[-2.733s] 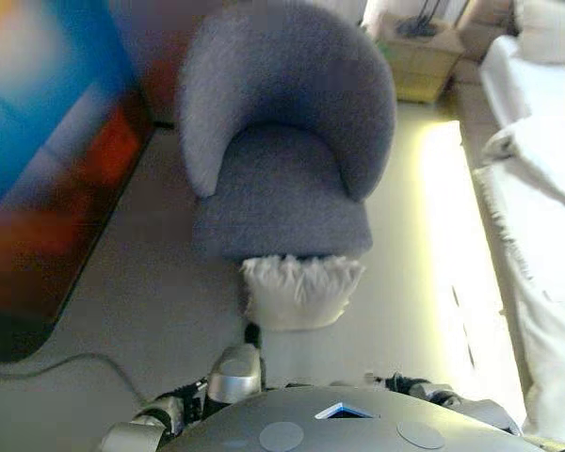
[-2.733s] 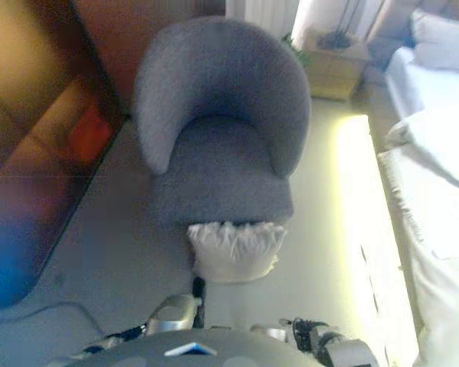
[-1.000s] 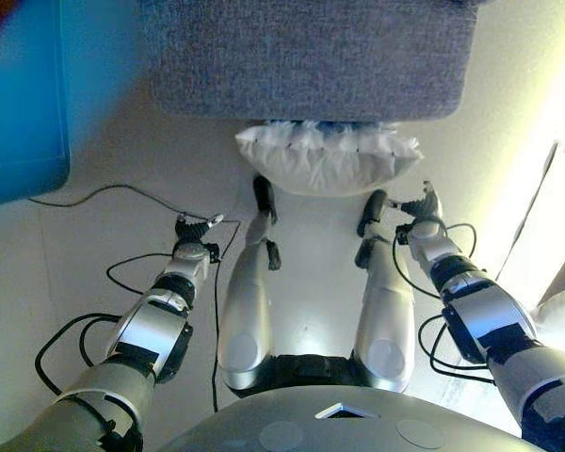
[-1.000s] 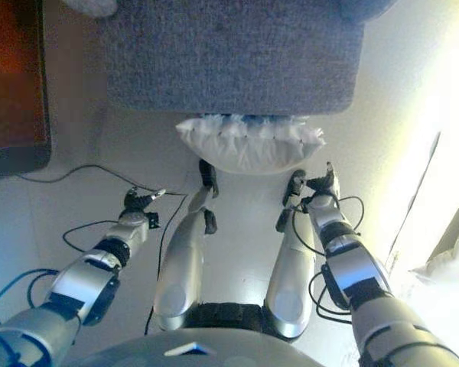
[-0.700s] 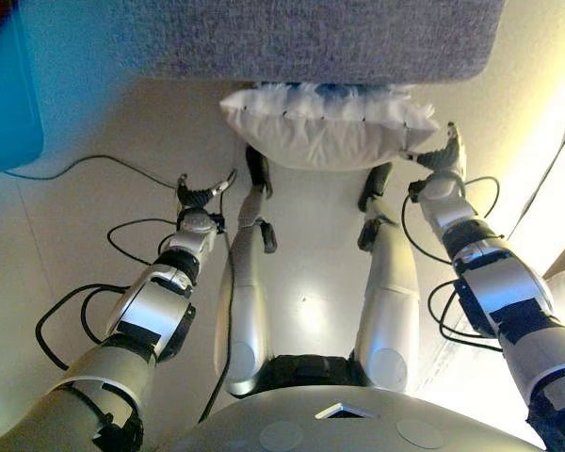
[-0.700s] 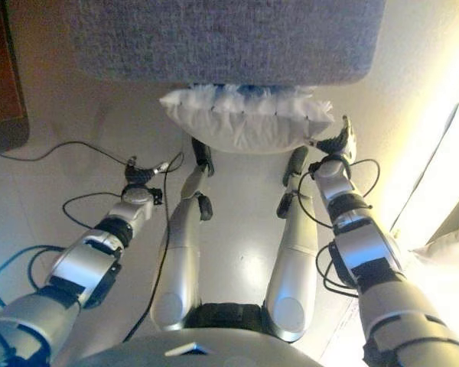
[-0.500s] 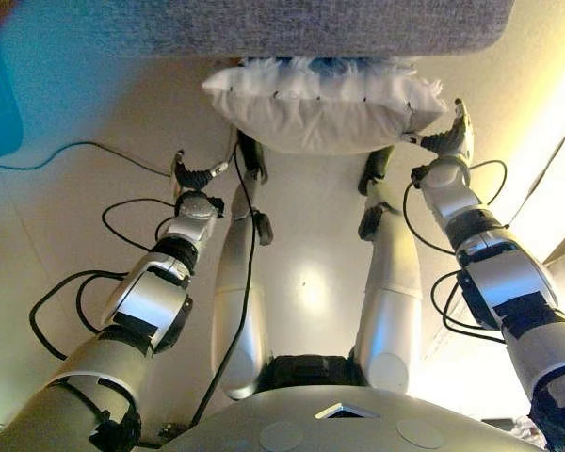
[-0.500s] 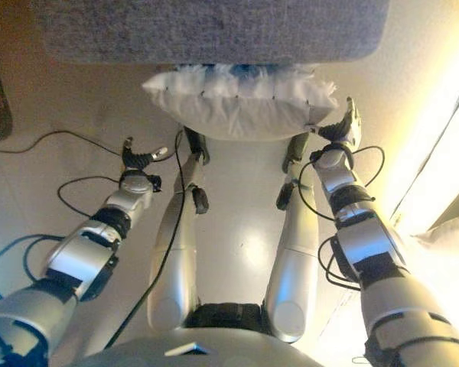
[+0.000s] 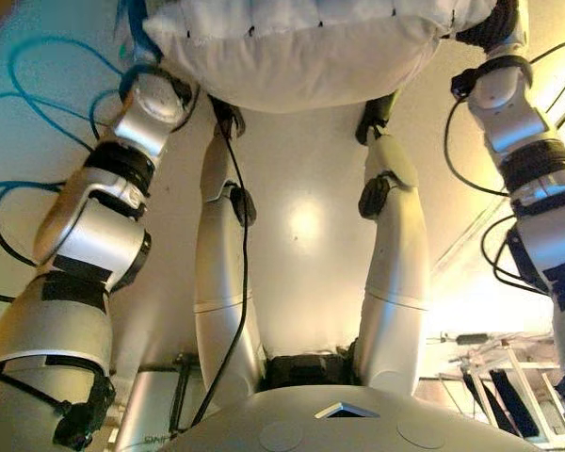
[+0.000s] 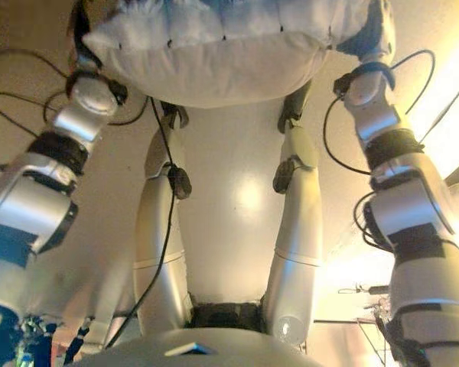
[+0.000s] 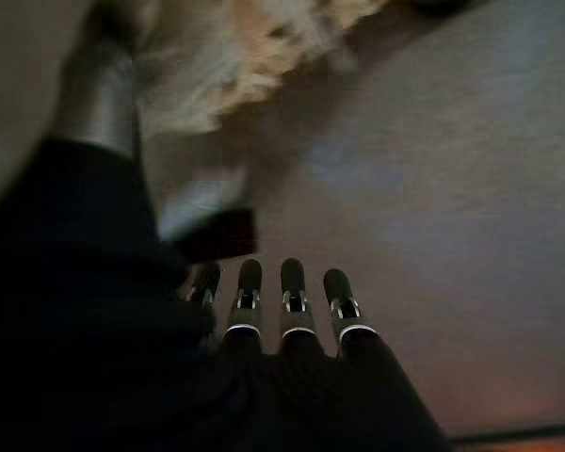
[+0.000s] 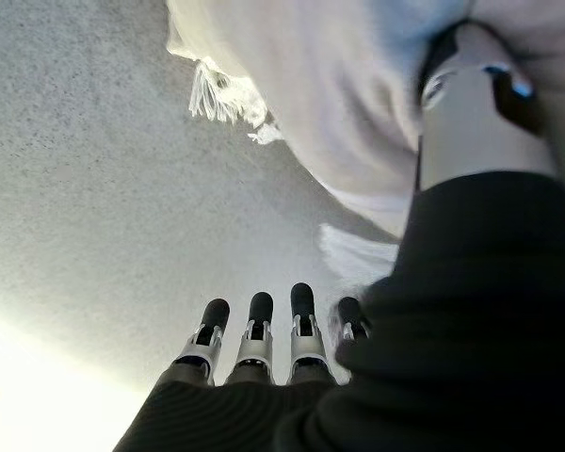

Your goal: Pick up the cushion and take it to the sofa

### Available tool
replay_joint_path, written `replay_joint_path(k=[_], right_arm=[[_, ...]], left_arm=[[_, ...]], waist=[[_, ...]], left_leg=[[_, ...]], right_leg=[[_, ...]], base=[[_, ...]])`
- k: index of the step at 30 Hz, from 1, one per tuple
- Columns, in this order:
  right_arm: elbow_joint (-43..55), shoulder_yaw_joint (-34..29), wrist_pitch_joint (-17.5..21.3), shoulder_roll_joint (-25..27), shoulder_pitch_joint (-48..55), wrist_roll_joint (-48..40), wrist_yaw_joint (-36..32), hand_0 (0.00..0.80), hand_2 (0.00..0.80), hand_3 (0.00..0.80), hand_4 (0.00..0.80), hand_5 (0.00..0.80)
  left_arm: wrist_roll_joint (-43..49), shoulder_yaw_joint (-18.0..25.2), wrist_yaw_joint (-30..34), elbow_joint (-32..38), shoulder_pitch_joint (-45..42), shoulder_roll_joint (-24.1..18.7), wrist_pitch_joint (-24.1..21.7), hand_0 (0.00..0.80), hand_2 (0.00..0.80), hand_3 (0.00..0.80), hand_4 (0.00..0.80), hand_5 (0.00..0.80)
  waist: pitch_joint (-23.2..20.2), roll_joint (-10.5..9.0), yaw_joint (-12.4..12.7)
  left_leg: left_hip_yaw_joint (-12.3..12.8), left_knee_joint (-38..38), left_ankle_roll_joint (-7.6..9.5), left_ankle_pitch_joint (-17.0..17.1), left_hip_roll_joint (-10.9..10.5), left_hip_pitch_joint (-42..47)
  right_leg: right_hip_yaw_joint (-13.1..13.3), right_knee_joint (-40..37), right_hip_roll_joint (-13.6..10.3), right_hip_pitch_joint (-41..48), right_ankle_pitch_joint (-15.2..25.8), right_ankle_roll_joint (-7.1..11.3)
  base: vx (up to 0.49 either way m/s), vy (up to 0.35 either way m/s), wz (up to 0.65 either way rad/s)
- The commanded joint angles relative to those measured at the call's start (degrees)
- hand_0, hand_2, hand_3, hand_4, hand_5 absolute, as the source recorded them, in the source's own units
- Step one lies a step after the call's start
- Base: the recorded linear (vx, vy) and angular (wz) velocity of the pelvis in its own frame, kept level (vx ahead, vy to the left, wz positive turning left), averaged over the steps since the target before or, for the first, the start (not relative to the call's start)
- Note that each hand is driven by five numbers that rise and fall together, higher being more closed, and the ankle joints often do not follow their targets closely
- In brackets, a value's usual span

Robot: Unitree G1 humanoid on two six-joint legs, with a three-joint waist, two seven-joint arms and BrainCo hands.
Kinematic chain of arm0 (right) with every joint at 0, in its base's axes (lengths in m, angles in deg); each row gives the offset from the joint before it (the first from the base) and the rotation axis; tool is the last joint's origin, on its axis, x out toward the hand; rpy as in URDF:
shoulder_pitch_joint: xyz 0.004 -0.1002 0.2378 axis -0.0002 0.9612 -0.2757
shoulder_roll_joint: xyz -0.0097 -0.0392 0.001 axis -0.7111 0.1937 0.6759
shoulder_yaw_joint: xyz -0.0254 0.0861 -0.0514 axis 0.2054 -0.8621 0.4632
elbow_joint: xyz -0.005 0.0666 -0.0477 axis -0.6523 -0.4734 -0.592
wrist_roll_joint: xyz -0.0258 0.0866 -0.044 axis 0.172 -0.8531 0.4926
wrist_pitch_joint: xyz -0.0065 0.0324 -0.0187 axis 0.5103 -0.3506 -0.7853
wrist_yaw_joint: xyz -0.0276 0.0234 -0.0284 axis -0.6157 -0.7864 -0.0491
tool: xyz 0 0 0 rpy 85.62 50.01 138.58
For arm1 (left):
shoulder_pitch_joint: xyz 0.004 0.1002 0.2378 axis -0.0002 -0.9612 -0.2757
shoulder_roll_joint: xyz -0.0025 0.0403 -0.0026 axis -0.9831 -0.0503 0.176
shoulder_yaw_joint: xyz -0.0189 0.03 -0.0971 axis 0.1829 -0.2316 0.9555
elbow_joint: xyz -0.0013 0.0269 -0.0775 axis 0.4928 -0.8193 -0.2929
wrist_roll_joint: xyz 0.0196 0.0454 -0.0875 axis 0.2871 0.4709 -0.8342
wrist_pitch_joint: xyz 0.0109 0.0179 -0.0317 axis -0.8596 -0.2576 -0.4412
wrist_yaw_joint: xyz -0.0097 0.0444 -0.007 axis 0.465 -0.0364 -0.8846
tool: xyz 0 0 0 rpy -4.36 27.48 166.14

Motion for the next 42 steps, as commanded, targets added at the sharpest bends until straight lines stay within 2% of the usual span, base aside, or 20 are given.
replay_joint_path(k=[1,3,7,8,9,10,11,12,14,15,16,17,18,20,22,25,33,36,39,42], right_arm=[[6.48,1.93,3.75,2.33,1.06,-2.62,-3.86,0.000,0.000,0.000,0.000,0.000],[9.76,1.75,4.99,2.60,1.45,-4.28,-6.51,0.000,0.000,0.000,0.000,0.000],[17.43,1.22,4.71,1.96,2.80,-8.66,-14.98,0.000,0.000,0.000,0.000,0.000],[19.38,1.08,4.66,1.59,3.46,-10.57,-18.88,0.000,0.000,0.000,0.000,0.000],[18.47,0.47,7.08,1.23,4.34,-11.94,-22.87,0.000,0.000,0.000,0.000,0.000],[17.50,0.96,8.90,1.62,4.49,-15.39,-26.97,0.000,0.000,0.000,0.000,0.000],[18.30,1.57,8.51,1.58,4.59,-18.68,-29.09,0.000,0.000,0.000,0.000,0.000],[18.05,1.63,8.51,1.09,4.45,-22.11,-32.27,0.000,0.000,0.000,0.000,0.000],[17.80,1.59,7.08,0.43,3.59,-28.30,-39.41,0.000,0.000,0.000,0.000,0.000],[19.87,2.10,5.66,0.60,3.55,-31.25,-41.45,0.000,0.000,0.000,0.000,0.000],[20.89,1.53,5.71,-0.49,4.60,-32.27,-43.68,0.000,0.000,0.000,0.000,0.000],[21.84,1.72,5.88,-1.19,4.88,-33.20,-44.29,0.317,0.317,0.317,0.317,0.317],[22.69,0.94,6.19,-2.44,5.54,-33.83,-45.61,0.800,0.800,0.800,0.800,0.800],[24.16,0.00,6.84,-3.84,6.25,-35.04,-47.38,0.800,0.800,0.800,0.800,0.800],[24.98,-1.55,7.84,-4.94,8.00,-36.32,-49.16,0.800,0.800,0.800,0.800,0.800],[26.27,-4.47,10.22,-5.40,13.62,-35.73,-49.88,0.800,0.800,0.800,0.800,0.800],[35.64,-13.44,10.89,-9.71,32.72,-31.33,-45.83,0.800,0.800,0.800,0.800,0.800],[40.10,-17.49,9.84,-11.95,40.75,-29.22,-46.16,0.800,0.800,0.800,0.800,0.800],[46.69,-20.34,9.14,-11.88,49.16,-27.15,-46.61,0.800,0.800,0.800,0.800,0.800],[51.56,-23.20,10.08,-12.48,54.79,-25.71,-47.28,0.800,0.800,0.800,0.800,0.800]], left_arm=[[2.24,0.14,3.18,4.77,-0.77,-2.91,0.41,0.000,0.000,0.000,0.000,0.000],[-0.34,-0.77,11.56,6.18,0.06,-2.94,0.06,0.000,0.000,0.000,0.000,0.000],[-10.24,-3.02,35.36,11.57,-1.90,-1.07,-2.69,0.000,0.000,0.000,0.000,0.000],[-17.92,-3.51,53.44,14.29,-3.77,-0.25,-40.45,0.496,0.496,0.496,0.496,0.496],[-21.35,-3.59,58.97,15.95,-3.26,-0.59,-39.17,0.800,0.800,0.800,0.800,0.800],[-19.04,-4.33,47.33,19.13,-1.49,-1.02,3.09,0.800,0.800,0.800,0.800,0.800],[-17.76,-4.66,48.18,17.00,-1.20,-1.18,0.44,0.800,0.800,0.800,0.800,0.800],[-7.40,-4.92,44.58,15.62,-1.05,-1.21,-9.43,0.800,0.800,0.800,0.800,0.800],[-15.88,-6.31,50.31,15.10,-0.80,-1.75,-11.14,0.800,0.800,0.800,0.800,0.800],[-41.06,-5.92,66.29,16.51,-1.68,-1.57,-7.30,0.800,0.800,0.800,0.800,0.800],[-40.75,-2.31,67.34,17.87,-4.87,1.15,-6.22,0.800,0.800,0.800,0.800,0.800],[-39.78,-1.97,64.12,18.84,-6.00,2.62,-3.47,0.800,0.800,0.800,0.800,0.800],[-42.02,-2.16,64.00,19.12,-7.14,3.84,-3.99,0.800,0.800,0.800,0.800,0.800],[-44.64,-0.65,62.69,19.55,-9.66,5.86,-1.33,0.800,0.800,0.800,0.800,0.800],[-47.72,1.80,66.32,19.46,-13.33,7.62,-5.07,0.800,0.800,0.800,0.800,0.800],[-47.30,5.01,70.44,19.31,-21.19,7.80,-5.28,0.800,0.800,0.800,0.800,0.800],[-49.63,12.42,67.98,32.04,-45.01,10.51,-6.84,0.800,0.800,0.800,0.800,0.800],[-50.54,17.05,64.48,37.06,-53.89,11.52,-10.45,0.800,0.800,0.800,0.800,0.800],[-49.91,20.43,62.71,43.76,-61.45,11.70,-11.69,0.800,0.800,0.800,0.800,0.800],[-50.53,22.36,63.64,49.06,-65.64,11.31,-9.10,0.800,0.800,0.800,0.800,0.800]], waist=[[-0.33,-0.55,0.18],[-0.33,-0.59,0.02],[-0.33,-0.51,0.04],[-0.33,-0.47,0.22],[-0.33,-0.46,0.11],[-0.33,-0.16,0.07],[-0.33,-0.08,0.03],[-0.33,-0.12,-0.05],[-0.33,-0.36,-0.01],[-0.33,-0.21,0.09],[-0.33,-0.30,0.10],[-0.33,-0.37,0.15],[-0.33,-0.69,0.23],[-0.33,-1.19,0.43],[-0.33,-1.69,0.72],[-0.33,-2.13,1.41],[-0.33,-2.41,3.55],[-0.33,-3.33,4.30],[-3.53,-4.25,5.68],[-7.84,-4.32,5.32]], left_leg=[[-4.55,6.48,-2.94,-9.30,3.94,-1.82],[-4.65,5.92,-2.90,-9.05,3.82,-2.40],[-4.65,4.84,-2.97,-8.60,3.31,-2.61],[-4.73,4.42,-3.04,-8.51,3.36,-2.36],[-4.79,4.26,-3.21,-8.49,3.41,-2.44],[-4.47,4.83,-3.40,-8.90,3.65,-2.33],[-4.52,5.34,-3.45,-8.76,3.44,-2.31],[-4.70,5.65,-3.62,-8.74,3.41,-2.19],[-5.10,6.08,-3.82,-8.98,3.80,-1.78],[-5.26,6.02,-3.84,-8.84,3.75,-1.64],[-5.37,6.20,-3.91,-8.94,3.63,-1.53],[-5.60,5.70,-3.91,-8.84,3.57,-1.12],[-5.85,5.14,-3.91,-8.60,3.51,-0.66],[-6.48,4.35,-4.00,-8.26,3.44,0.64],[-6.89,3.25,-4.22,-7.80,3.45,3.41],[-6.65,1.17,-5.11,-6.82,3.51,9.48],[-4.46,-5.35,-5.68,-5.63,3.74,29.59],[-4.96,-7.51,-5.12,-6.60,3.57,40.85],[-8.06,-8.43,-3.68,-8.59,1.61,48.54],[-5.22,-10.24,-3.00,-10.07,3.40,55.61]], right_leg=[[6.42,-4.66,-1.96,-0.43,1.97,5.23],[6.54,-5.24,-2.01,-1.08,2.25,5.38],[6.44,-7.00,-2.18,-1.28,3.33,5.83],[6.36,-7.49,-2.24,-0.93,3.50,5.90],[6.40,-7.16,-2.34,-1.06,3.42,5.88],[6.65,-6.83,-2.59,-1.19,3.26,5.79],[6.71,-6.16,-2.76,-1.18,3.06,5.88],[6.77,-5.62,-2.82,-1.13,2.88,6.00],[6.58,-5.32,-3.00,-0.61,2.62,5.97],[6.83,-5.53,-2.88,-0.49,2.70,5.94],[6.85,-5.36,-2.85,-0.31,2.58,5.93],[6.92,-5.77,-2.66,0.10,2.62,5.82],[6.60,-6.09,-2.60,0.80,2.62,5.72],[6.06,-6.57,-2.51,2.46,2.47,5.56],[5.13,-7.42,-2.44,5.64,2.39,5.43],[3.33,-9.59,-2.90,12.14,2.89,5.78],[-0.87,-13.64,-3.23,31.39,2.66,6.11],[-2.18,-15.46,-2.22,41.99,1.78,5.86],[-1.04,-18.18,-1.77,49.59,1.65,6.24],[-1.42,-20.17,-2.55,56.60,0.99,6.55]], base=[[0.000,0.000,0.00],[0.000,0.000,0.00],[0.000,-0.007,0.01],[0.000,0.000,0.00],[0.000,0.000,0.00],[0.000,0.000,0.00],[-0.035,0.004,0.06],[-0.036,-0.026,0.12],[-0.020,-0.022,0.14],[0.000,0.000,0.00],[-0.013,-0.017,-0.05],[-0.021,-0.037,-0.04],[-0.024,-0.071,-0.04],[-0.025,-0.085,-0.04],[-0.032,-0.092,-0.04],[-0.033,-0.099,-0.09],[-0.039,-0.085,-0.05],[0.024,-0.033,-0.06],[0.145,0.075,-0.18],[0.169,0.115,-0.42]])
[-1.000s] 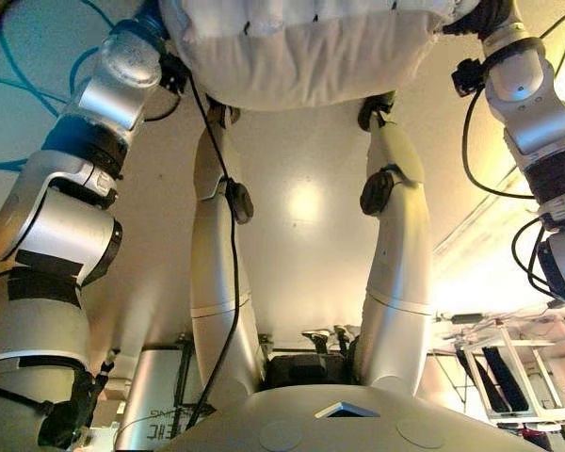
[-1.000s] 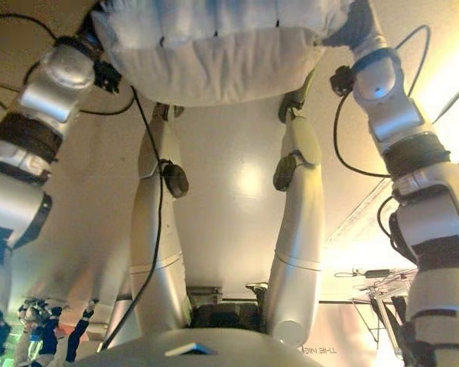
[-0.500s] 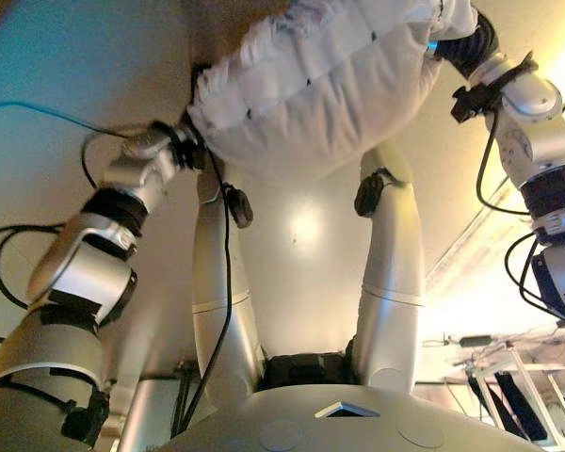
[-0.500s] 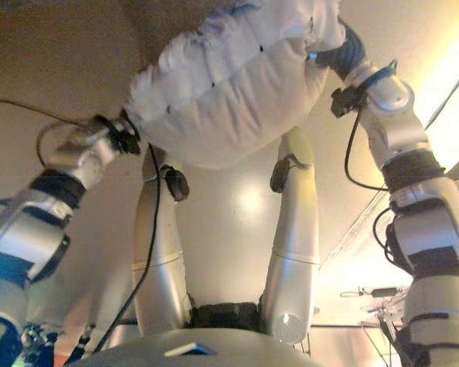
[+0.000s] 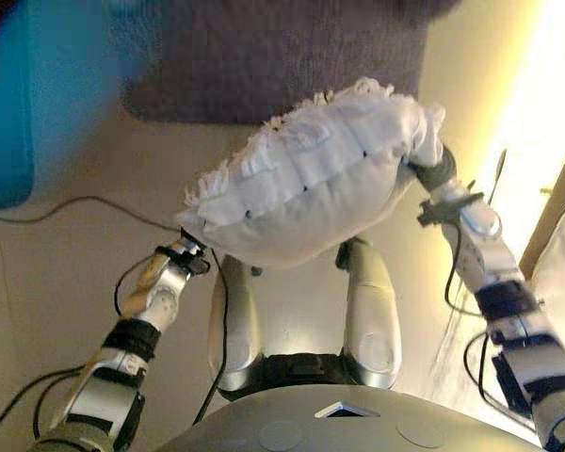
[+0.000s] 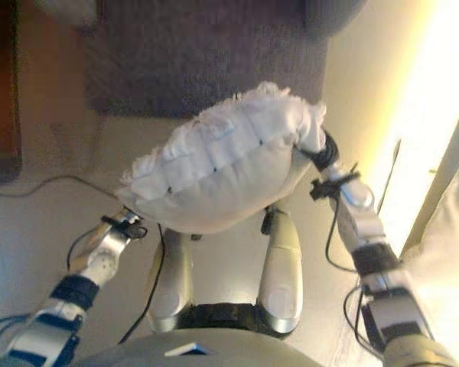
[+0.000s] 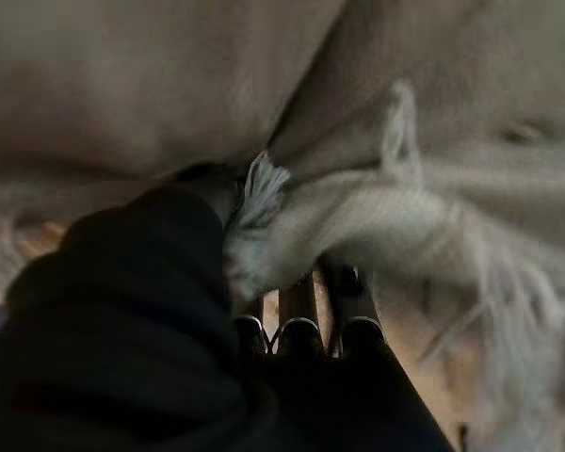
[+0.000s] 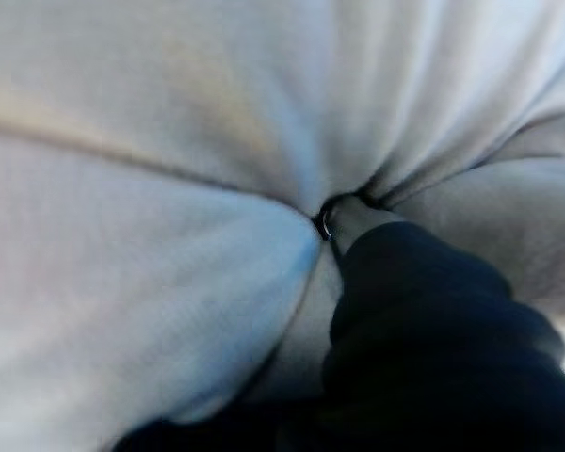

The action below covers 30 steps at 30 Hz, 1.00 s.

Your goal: Pick up the cushion and take it to the sofa

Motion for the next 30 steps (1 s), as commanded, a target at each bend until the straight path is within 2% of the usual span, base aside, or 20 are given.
replay_joint_path(k=[1,4,5,6,7,9,10,12,15,19,22,24,26,28,30], right_arm=[[10.76,0.04,3.94,-3.01,3.13,2.11,-5.41,0.800,0.800,0.800,0.800,0.800],[14.07,-1.47,3.53,-5.00,6.15,3.39,-5.37,0.800,0.800,0.800,0.800,0.800],[14.34,-1.53,3.99,-5.17,6.42,3.56,-5.33,0.800,0.800,0.800,0.800,0.800],[17.95,-2.52,2.91,-6.22,9.39,3.53,-5.65,0.800,0.800,0.800,0.800,0.800],[19.16,-2.76,3.47,-6.73,10.75,3.36,-5.93,0.800,0.800,0.800,0.800,0.800],[23.05,-3.86,4.79,-6.92,12.39,1.66,-6.06,0.800,0.800,0.800,0.800,0.800],[24.55,-4.41,5.82,-7.17,13.19,0.96,-5.77,0.800,0.800,0.800,0.800,0.800],[27.57,-5.69,8.15,-7.45,14.09,-1.69,-5.31,0.800,0.800,0.800,0.800,0.800],[30.90,-5.80,11.14,-8.60,13.84,-1.06,-1.83,0.800,0.800,0.800,0.800,0.800],[33.81,-3.50,11.59,-9.05,11.97,2.65,3.36,0.800,0.800,0.800,0.800,0.800],[33.45,-1.46,10.20,-7.29,9.94,6.37,6.92,0.800,0.800,0.800,0.800,0.800],[33.45,-0.56,9.29,-5.22,8.85,8.05,8.71,0.800,0.800,0.800,0.800,0.800],[33.19,-0.18,10.21,-4.14,9.15,8.96,10.07,0.800,0.800,0.800,0.800,0.800],[33.05,-0.48,11.26,-3.22,9.80,9.15,11.54,0.800,0.800,0.800,0.800,0.800],[32.97,-0.58,11.75,-2.52,9.87,8.82,12.12,0.800,0.800,0.800,0.800,0.800]], left_arm=[[-4.02,-3.16,3.38,13.24,0.77,2.68,0.26,0.800,0.800,0.800,0.800,0.800],[-3.64,-3.80,1.47,15.44,-0.48,3.89,1.19,0.800,0.800,0.800,0.800,0.800],[-3.38,-3.77,1.53,15.58,-0.62,3.99,0.43,0.800,0.800,0.800,0.800,0.800],[-1.42,-2.79,-0.60,17.30,-2.28,4.96,-0.56,0.800,0.800,0.800,0.800,0.800],[-0.03,-2.18,-2.80,18.73,-3.01,4.79,-1.79,0.800,0.800,0.800,0.800,0.800],[3.48,-0.31,-3.78,23.44,-3.81,3.76,-7.17,0.800,0.800,0.800,0.800,0.800],[5.55,0.69,-4.40,25.80,-4.44,3.34,-9.34,0.800,0.800,0.800,0.800,0.800],[6.98,2.25,-4.96,30.15,-5.36,2.18,-12.91,0.800,0.800,0.800,0.800,0.800],[5.17,3.46,-7.39,32.92,-5.00,2.62,-13.01,0.800,0.800,0.800,0.800,0.800],[5.82,1.83,-12.11,34.68,-4.45,3.88,-13.37,0.800,0.800,0.800,0.800,0.800],[5.40,0.43,-13.70,34.63,-4.52,3.96,-14.07,0.800,0.800,0.800,0.800,0.800],[4.08,0.18,-13.94,34.90,-4.79,3.77,-14.48,0.800,0.800,0.800,0.800,0.800],[3.89,-0.69,-12.85,34.33,-4.66,4.16,-15.21,0.800,0.800,0.800,0.800,0.800],[3.74,-1.95,-12.31,34.10,-4.16,4.36,-15.99,0.800,0.800,0.800,0.800,0.800],[4.32,-2.10,-12.84,34.45,-4.16,4.86,-16.33,0.800,0.800,0.800,0.800,0.800]], waist=[[-8.17,0.33,0.38],[-12.33,0.22,0.30],[-12.72,0.18,0.29],[-15.93,0.20,0.19],[-17.60,0.14,0.11],[-19.61,0.04,0.18],[-20.40,0.10,0.25],[-21.95,0.27,-0.03],[-24.09,0.68,-0.39],[-25.07,0.82,-0.49],[-24.79,0.88,0.05],[-23.86,0.71,0.12],[-22.79,0.18,-0.36],[-21.85,-0.40,-1.04],[-21.19,-1.06,-0.84]], left_leg=[[-2.12,4.28,0.89,-8.08,3.13,0.38],[-1.03,4.04,1.19,-9.50,3.09,7.14],[-0.98,3.91,1.27,-9.61,3.06,7.45],[-0.14,1.88,1.79,-10.53,2.83,12.96],[-0.04,1.03,2.10,-10.79,2.62,14.69],[0.42,-1.15,2.45,-11.08,2.64,18.64],[0.42,-2.33,2.50,-11.03,2.70,20.10],[-0.55,-4.78,2.56,-10.66,3.01,22.66],[-1.21,-8.22,2.15,-9.55,4.06,26.09],[-1.81,-9.46,1.08,-8.29,5.89,26.85],[-2.18,-9.46,-0.48,-6.06,8.25,26.17],[-0.87,-8.17,-1.12,-4.69,9.65,25.46],[2.29,-2.79,-1.59,-2.02,10.91,22.22],[5.13,3.41,-1.63,-1.67,10.90,19.39],[2.59,8.33,-0.62,-4.41,7.79,17.91]], right_leg=[[-1.73,-7.39,-5.07,5.42,1.83,5.03],[-2.91,-9.09,-6.20,13.53,1.51,5.18],[-2.90,-9.26,-6.29,13.82,1.55,5.23],[-3.18,-11.06,-6.60,18.87,1.55,5.75],[-2.91,-11.62,-6.39,20.35,1.50,5.87],[-3.45,-12.48,-6.11,23.65,1.04,5.89],[-3.65,-12.70,-5.70,24.73,0.68,5.80],[-2.43,-13.27,-3.78,26.68,-0.82,5.48],[-1.66,-14.00,-1.15,29.56,-2.99,4.08],[-1.23,-14.71,2.05,30.94,-4.20,1.91],[-0.97,-15.25,4.54,31.17,-4.91,-0.17],[-0.01,-15.13,6.16,30.97,-5.11,-1.56],[-1.34,-15.62,7.17,31.47,-4.89,-2.90],[-3.07,-16.60,7.36,32.02,-4.44,-3.55],[-2.86,-17.24,7.06,32.29,-4.08,-3.64]], base=[[0.197,0.128,-0.15],[0.226,0.125,0.04],[0.344,0.136,0.02],[0.327,0.102,0.01],[0.384,0.094,0.03],[0.181,0.002,0.05],[0.107,-0.045,0.09],[0.072,-0.102,0.09],[0.044,-0.189,0.11],[-0.058,-0.305,0.07],[-0.119,-0.413,0.03],[-0.120,-0.336,-0.10],[-0.125,-0.299,-0.14],[-0.094,-0.270,0.03],[-0.022,-0.164,0.20]])
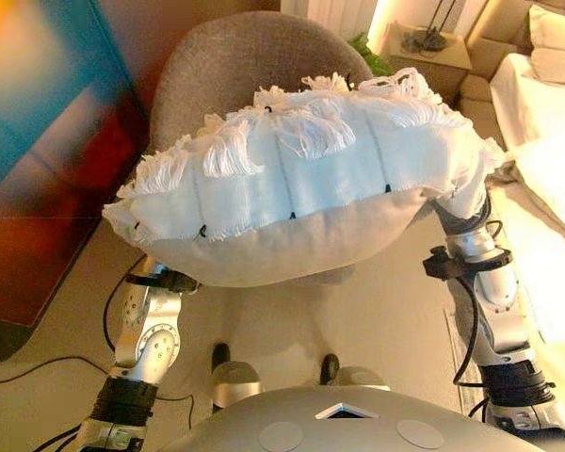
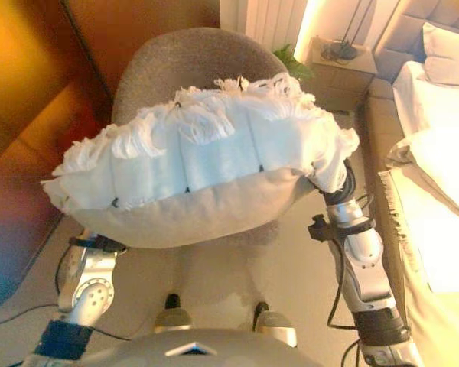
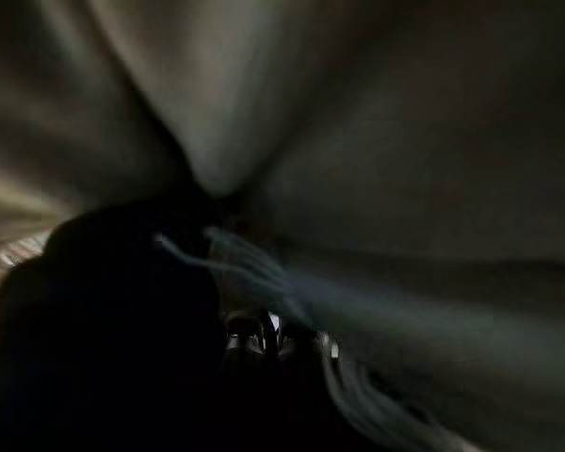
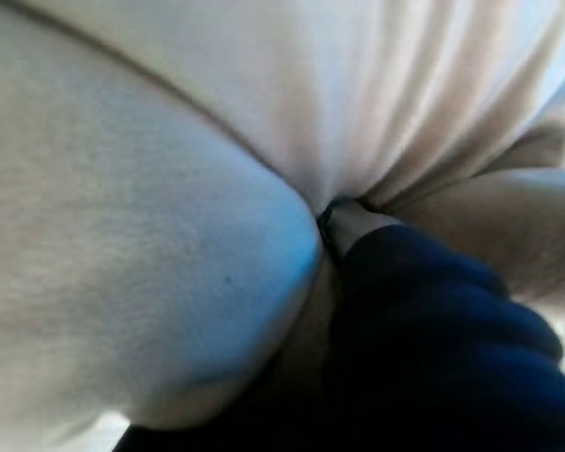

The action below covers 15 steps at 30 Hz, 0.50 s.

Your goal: Pick up the cushion and take it to the sofa

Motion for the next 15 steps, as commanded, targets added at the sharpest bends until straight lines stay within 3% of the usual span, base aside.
replay_joint_path(k=[1,3,5,6,7,9,12,15], right_arm=[[6.78,3.78,4.86,0.90,-6.50,0.89,-1.59,0.800,0.800,0.800,0.800,0.800],[7.30,4.48,4.39,0.66,-6.84,1.54,-1.97,0.800,0.800,0.800,0.800,0.800],[7.51,4.82,4.18,0.33,-6.90,2.30,-1.73,0.800,0.800,0.800,0.800,0.800],[7.61,6.40,4.02,-0.51,-7.59,4.88,-0.20,0.800,0.800,0.800,0.800,0.800],[7.63,6.75,4.03,-0.65,-7.78,5.47,0.17,0.800,0.800,0.800,0.800,0.800],[7.07,8.95,4.07,-0.80,-9.34,8.22,2.51,0.800,0.800,0.800,0.800,0.800],[6.60,9.84,3.63,-0.46,-9.27,7.65,2.05,0.800,0.800,0.800,0.800,0.800],[7.01,10.03,3.18,-0.15,-8.58,6.79,1.41,0.800,0.800,0.800,0.800,0.800]], left_arm=[[1.84,-3.87,1.42,7.82,7.22,1.32,-5.33,0.800,0.800,0.800,0.800,0.800],[2.05,-2.62,-0.74,9.07,6.49,1.33,-4.83,0.800,0.800,0.800,0.800,0.800],[2.01,-2.15,-0.78,9.37,6.25,1.45,-4.55,0.800,0.800,0.800,0.800,0.800],[2.52,-2.82,-1.45,9.38,6.71,1.70,-4.99,0.800,0.800,0.800,0.800,0.800],[2.50,-2.99,-1.64,9.40,6.88,1.75,-5.07,0.800,0.800,0.800,0.800,0.800],[3.22,-4.83,-2.31,8.45,8.16,2.34,-6.27,0.800,0.800,0.800,0.800,0.800],[3.36,-5.47,-3.29,8.43,7.72,2.75,-6.67,0.800,0.800,0.800,0.800,0.800],[2.73,-5.62,-3.20,8.78,7.30,2.71,-7.02,0.800,0.800,0.800,0.800,0.800]], waist=[[1.96,-2.99,0.10],[1.99,-2.38,0.91],[2.15,-2.04,1.26],[2.46,-1.56,2.02],[2.57,-1.48,2.18],[3.34,-0.77,3.99],[4.04,-0.43,5.67],[4.57,-0.54,6.40]], left_leg=[[-1.41,14.05,-5.82,-5.22,-2.97,-2.15],[-3.44,14.25,-4.51,-7.53,-7.14,-2.15],[-3.47,13.61,-4.16,-8.08,-8.47,-2.19],[-3.39,11.12,-3.55,-8.83,-10.75,-2.69],[-3.42,10.45,-3.42,-8.91,-11.23,-2.74],[-6.08,3.39,-3.04,-6.05,-14.54,-5.18],[-9.64,-3.00,-3.35,-0.16,-15.83,-7.94],[-10.06,-4.19,-3.49,2.00,-15.98,-10.07]], right_leg=[[1.05,0.57,-2.76,3.15,-7.08,-0.58],[2.52,1.56,-2.09,3.22,-7.83,-0.60],[2.51,2.02,-1.74,3.46,-8.25,-0.62],[1.95,2.77,-1.18,3.58,-8.94,-0.60],[1.81,2.97,-1.08,3.61,-9.14,-0.60],[2.52,3.69,0.97,4.47,-10.39,-0.79],[5.57,5.15,3.96,6.91,-13.04,-1.77],[7.29,7.56,5.29,8.24,-15.76,-2.58]], base=[[0.060,-0.072,0.03],[0.132,-0.050,-0.22],[0.122,-0.026,-0.23],[0.109,-0.022,-0.19],[0.175,-0.018,-0.23],[0.270,0.003,-0.07],[0.461,0.028,-0.09],[0.470,0.062,-0.05]])
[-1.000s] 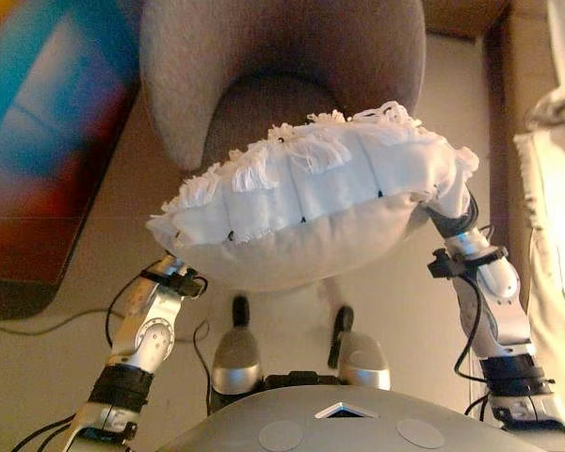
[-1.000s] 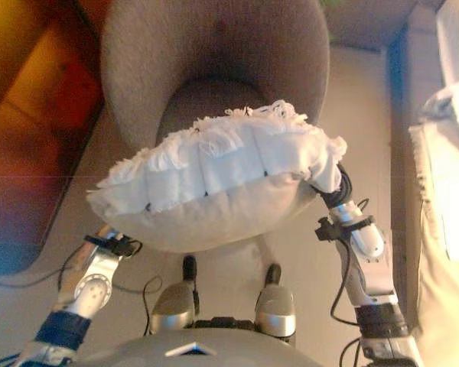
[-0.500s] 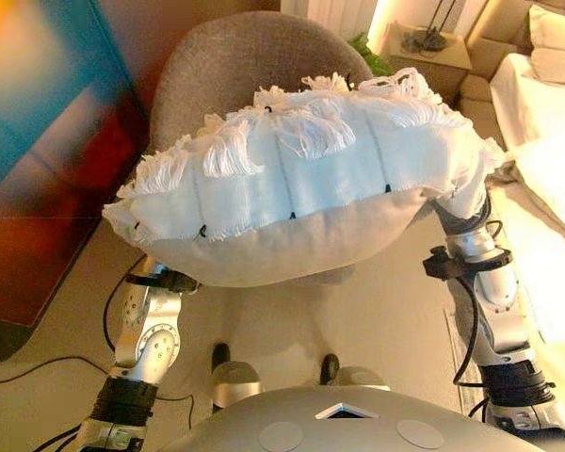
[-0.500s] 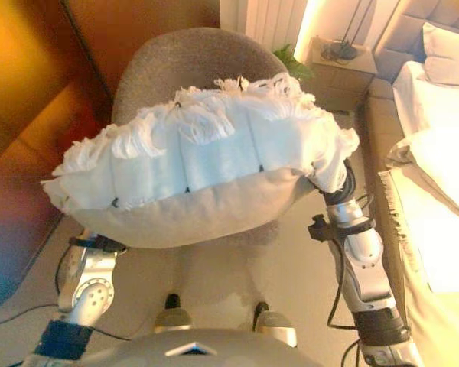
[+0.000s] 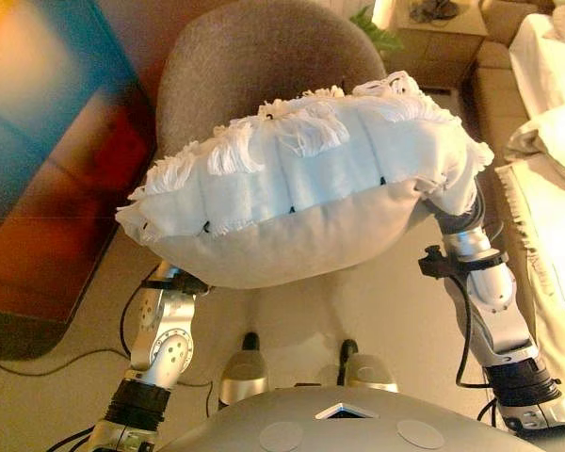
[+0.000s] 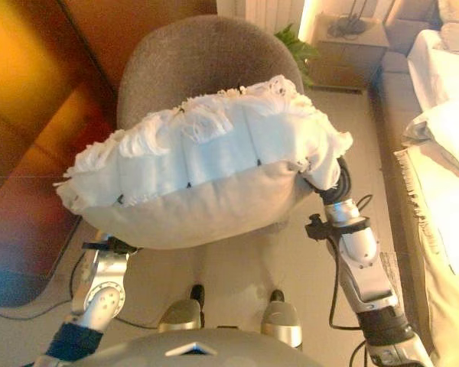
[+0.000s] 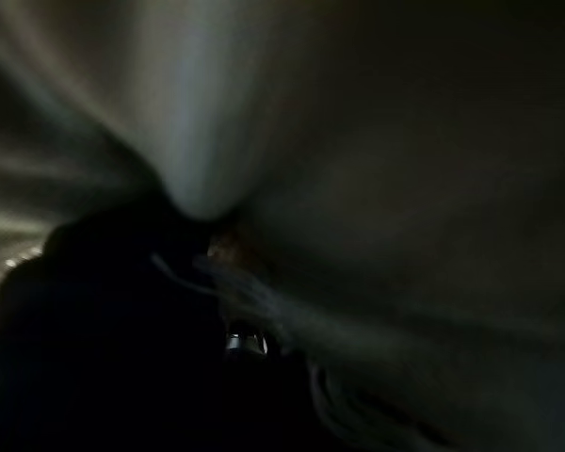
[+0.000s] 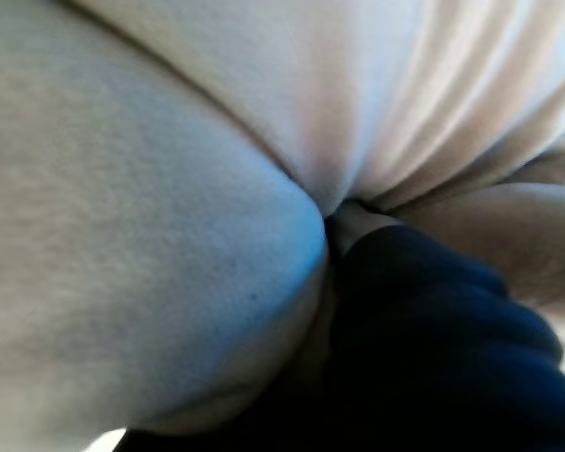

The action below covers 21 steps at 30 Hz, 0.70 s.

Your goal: Pick up the cushion and take it to the sofa

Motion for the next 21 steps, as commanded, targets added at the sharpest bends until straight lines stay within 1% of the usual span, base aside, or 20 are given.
replay_joint_path(k=[1,3,4,5,6,7,8,9,10,11,12,13,14,15,16,17,18,19,20,21], right_arm=[[6.76,5.79,3.60,-1.97,-7.01,3.45,-3.43,0.800,0.800,0.800,0.800,0.800],[6.34,6.00,4.41,-2.05,-6.66,3.73,-3.22,0.800,0.800,0.800,0.800,0.800],[6.22,6.01,4.77,-2.12,-6.54,3.71,-3.56,0.800,0.800,0.800,0.800,0.800],[6.26,5.82,4.95,-2.09,-6.36,3.36,-4.19,0.800,0.800,0.800,0.800,0.800],[6.72,5.04,4.77,-1.53,-5.87,2.05,-5.49,0.800,0.800,0.800,0.800,0.800],[7.01,4.29,4.48,-1.25,-5.19,1.02,-6.12,0.800,0.800,0.800,0.800,0.800],[7.08,3.99,4.36,-1.23,-4.86,0.56,-6.36,0.800,0.800,0.800,0.800,0.800],[7.01,1.99,3.73,-1.31,-3.08,-2.51,-7.74,0.800,0.800,0.800,0.800,0.800],[6.91,1.18,3.40,-1.57,-2.55,-3.71,-7.90,0.800,0.800,0.800,0.800,0.800],[6.63,1.10,3.74,-2.42,-2.26,-2.70,-7.17,0.800,0.800,0.800,0.800,0.800],[6.48,1.58,4.16,-3.22,-2.39,-1.14,-6.29,0.800,0.800,0.800,0.800,0.800],[6.50,2.44,4.26,-4.19,-2.91,0.55,-5.39,0.800,0.800,0.800,0.800,0.800],[6.40,3.35,4.38,-4.99,-3.38,1.74,-4.75,0.800,0.800,0.800,0.800,0.800],[6.09,4.01,4.56,-5.43,-3.51,1.96,-4.57,0.800,0.800,0.800,0.800,0.800],[6.18,4.03,4.27,-5.47,-3.46,1.81,-4.64,0.800,0.800,0.800,0.800,0.800],[6.27,3.86,3.34,-5.64,-3.55,1.75,-4.92,0.800,0.800,0.800,0.800,0.800],[5.72,3.87,3.11,-5.81,-4.04,1.99,-5.06,0.800,0.800,0.800,0.800,0.800],[5.29,3.92,3.22,-5.87,-4.33,2.10,-5.09,0.800,0.800,0.800,0.800,0.800],[4.50,3.98,4.04,-5.84,-4.54,2.14,-5.15,0.800,0.800,0.800,0.800,0.800],[4.32,3.93,5.12,-5.69,-4.03,2.37,-4.73,0.800,0.800,0.800,0.800,0.800]], left_arm=[[3.27,-5.15,3.44,9.12,7.46,1.06,-5.05,0.800,0.800,0.800,0.800,0.800],[2.92,-5.19,3.73,9.02,7.27,0.98,-5.43,0.800,0.800,0.800,0.800,0.800],[2.72,-5.19,3.68,8.77,7.34,1.02,-5.60,0.800,0.800,0.800,0.800,0.800],[2.38,-5.01,3.64,8.44,7.46,0.95,-5.71,0.800,0.800,0.800,0.800,0.800],[1.74,-4.39,3.40,8.21,7.80,0.55,-5.39,0.800,0.800,0.800,0.800,0.800],[2.19,-4.08,2.58,8.04,8.06,0.27,-5.18,0.800,0.800,0.800,0.800,0.800],[2.42,-4.05,2.22,7.89,8.15,0.20,-5.16,0.800,0.800,0.800,0.800,0.800],[3.32,-3.78,1.30,7.68,8.16,-0.24,-4.42,0.800,0.800,0.800,0.800,0.800],[3.74,-3.35,1.79,7.77,8.17,-0.47,-4.11,0.800,0.800,0.800,0.800,0.800],[4.74,-2.99,3.05,8.11,7.92,-0.80,-4.29,0.800,0.800,0.800,0.800,0.800],[5.70,-3.00,3.45,8.54,7.64,-1.26,-4.54,0.800,0.800,0.800,0.800,0.800],[6.31,-2.83,3.14,9.11,7.42,-1.41,-4.13,0.800,0.800,0.800,0.800,0.800],[6.03,-2.54,2.62,9.08,7.57,-1.39,-3.47,0.800,0.800,0.800,0.800,0.800],[4.88,-2.20,2.57,8.24,8.09,-1.75,-3.00,0.800,0.800,0.800,0.800,0.800],[4.04,-1.89,2.97,7.75,8.54,-1.99,-2.62,0.800,0.800,0.800,0.800,0.800],[3.37,-1.21,4.21,7.05,9.29,-2.11,-1.94,0.800,0.800,0.800,0.800,0.800],[3.75,-0.97,4.83,6.93,9.56,-1.87,-1.74,0.800,0.800,0.800,0.800,0.800],[4.01,-0.94,4.94,6.97,9.63,-1.73,-1.78,0.800,0.800,0.800,0.800,0.800],[4.38,-1.06,5.00,7.19,9.63,-1.47,-1.96,0.800,0.800,0.800,0.800,0.800],[4.69,-1.57,4.75,7.48,9.44,-0.93,-2.01,0.800,0.800,0.800,0.800,0.800]], waist=[[0.58,-0.73,2.87],[1.07,-0.85,3.21],[1.12,-0.95,3.30],[1.13,-1.23,3.21],[0.82,-1.67,2.64],[0.39,-2.06,2.00],[0.20,-2.30,1.72],[-1.18,-4.09,1.32],[-2.16,-5.26,1.72],[-3.25,-6.29,2.57],[-3.92,-6.56,3.13],[-4.27,-6.57,3.28],[-4.41,-6.29,3.02],[-4.31,-6.20,2.29],[-4.48,-5.92,1.99],[-4.43,-5.74,1.60],[-4.34,-5.20,1.67],[-4.17,-4.87,1.65],[-3.54,-4.33,1.32],[-2.93,-3.94,0.22]], left_leg=[[0.24,-9.05,2.31,7.46,-4.92,-11.30],[-0.09,-9.05,1.78,7.39,-3.38,-13.18],[-0.68,-9.05,1.63,7.28,-2.52,-13.41],[-0.82,-9.05,1.71,7.05,-1.91,-12.96],[1.09,-8.32,2.29,5.90,-1.06,-11.84],[3.47,-6.51,2.82,5.05,-0.72,-11.35],[4.41,-5.52,3.03,4.75,-0.67,-11.28],[4.85,0.21,4.75,2.58,-2.38,-12.11],[4.56,3.03,6.52,0.49,-3.97,-12.81],[3.69,4.09,7.93,-0.55,-5.87,-13.27],[3.16,4.53,8.58,-1.22,-6.85,-13.28],[3.41,4.54,9.15,-1.85,-7.39,-12.41],[3.43,4.11,9.55,-2.33,-7.55,-11.03],[3.25,3.53,9.59,-2.22,-7.94,-9.55],[3.75,3.32,9.34,-1.95,-7.87,-9.09],[5.22,2.88,8.90,-1.88,-8.10,-7.68],[5.94,2.19,8.51,-2.02,-7.75,-6.20],[6.06,1.77,8.35,-2.14,-7.54,-5.27],[5.74,1.13,8.24,-2.58,-7.30,-3.34],[4.81,0.78,8.29,-3.58,-7.38,-0.98]], right_leg=[[-0.65,6.61,10.08,12.51,-18.28,-6.33],[-0.79,9.44,9.94,13.19,-21.38,-6.64],[-0.98,10.88,9.61,13.35,-22.69,-6.55],[-1.03,12.08,8.87,13.43,-23.57,-6.04],[-1.60,13.64,6.97,13.77,-24.06,-4.70],[-2.22,15.28,5.46,14.03,-24.01,-3.76],[-2.44,16.05,4.84,14.08,-23.95,-3.40],[-2.60,19.50,2.01,15.95,-20.73,-1.27],[-2.67,21.68,0.65,16.87,-17.65,0.06],[-2.77,23.75,-0.41,17.73,-13.00,1.23],[-2.63,26.38,-0.57,17.30,-9.28,1.84],[-1.60,29.27,-0.35,15.26,-5.58,2.20],[-0.18,30.96,0.63,12.48,-4.58,2.08],[1.40,29.31,2.94,10.21,-5.56,2.04],[0.79,26.84,4.07,8.52,-5.55,1.82],[-3.63,21.64,3.41,6.01,-5.85,1.35],[-7.17,18.38,2.14,4.11,-6.38,0.74],[-8.42,16.99,1.77,3.16,-6.74,0.36],[-9.20,14.43,1.95,1.48,-7.35,-0.51],[-7.76,9.24,2.34,-0.83,-6.40,-1.39]], base=[[0.650,0.148,0.05],[0.764,0.212,0.06],[0.632,0.219,0.28],[0.775,0.313,0.25],[0.802,0.354,0.01],[0.723,0.328,-0.16],[0.875,0.347,-0.23],[0.862,0.305,0.00],[1.055,0.352,0.08],[0.767,0.244,0.13],[0.713,0.232,0.07],[0.599,0.204,-0.05],[0.619,0.204,-0.25],[0.506,0.167,-0.74],[0.529,0.172,-0.67],[0.434,0.142,-0.51],[0.408,0.117,-0.15],[0.305,0.049,-0.54],[0.379,0.006,-0.58],[0.428,-0.023,-0.54]])
